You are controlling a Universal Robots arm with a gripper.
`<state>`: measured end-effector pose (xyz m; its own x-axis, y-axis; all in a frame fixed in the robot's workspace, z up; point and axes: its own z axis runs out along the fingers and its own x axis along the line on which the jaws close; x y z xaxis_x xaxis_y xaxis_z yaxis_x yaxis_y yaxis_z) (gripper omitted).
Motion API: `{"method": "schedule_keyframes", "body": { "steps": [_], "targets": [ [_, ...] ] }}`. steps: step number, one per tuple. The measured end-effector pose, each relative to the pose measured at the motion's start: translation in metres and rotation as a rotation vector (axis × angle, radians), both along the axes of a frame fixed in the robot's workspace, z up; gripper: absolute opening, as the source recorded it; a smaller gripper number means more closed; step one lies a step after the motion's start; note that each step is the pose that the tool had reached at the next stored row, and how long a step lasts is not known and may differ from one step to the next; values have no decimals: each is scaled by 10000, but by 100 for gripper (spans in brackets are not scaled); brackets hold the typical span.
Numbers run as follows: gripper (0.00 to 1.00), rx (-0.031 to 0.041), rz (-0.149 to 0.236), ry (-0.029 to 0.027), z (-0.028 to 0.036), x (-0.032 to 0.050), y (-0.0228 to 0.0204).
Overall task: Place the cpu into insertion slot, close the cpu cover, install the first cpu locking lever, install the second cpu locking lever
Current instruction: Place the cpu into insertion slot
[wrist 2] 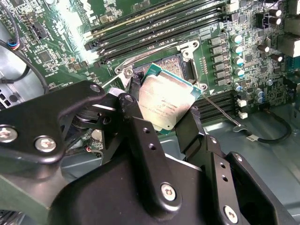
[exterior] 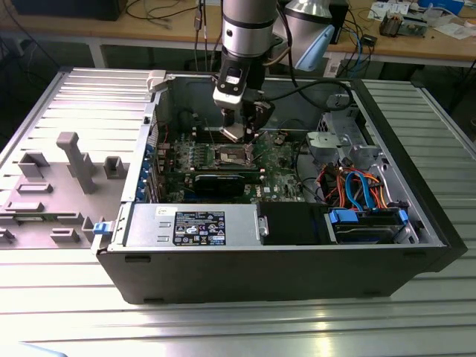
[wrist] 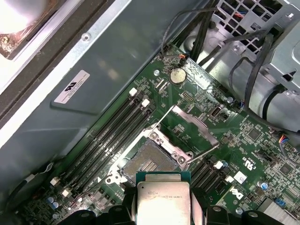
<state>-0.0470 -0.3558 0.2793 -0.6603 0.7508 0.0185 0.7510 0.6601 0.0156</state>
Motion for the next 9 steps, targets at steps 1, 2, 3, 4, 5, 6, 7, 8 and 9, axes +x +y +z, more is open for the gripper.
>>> {"method": "schedule_keyframes", "body": {
  "steps": [1, 2, 3, 4, 5, 6, 7, 8, 9],
  "targets": [
    [55, 0, -66, 0, 0, 0, 0],
    [55, 1, -104, -1, 0, 0, 0],
    [55, 0, -131, 0, 0, 0, 0],
    [55, 0, -168, 0, 0, 0, 0],
    [55, 1, -194, 0, 0, 0, 0],
    [55, 0, -232, 0, 0, 0, 0],
    [55, 0, -276, 0, 0, 0, 0],
    [55, 0, -301, 0, 0, 0, 0],
    [55, 0, -340, 0, -1, 0, 0]
  ]
}}
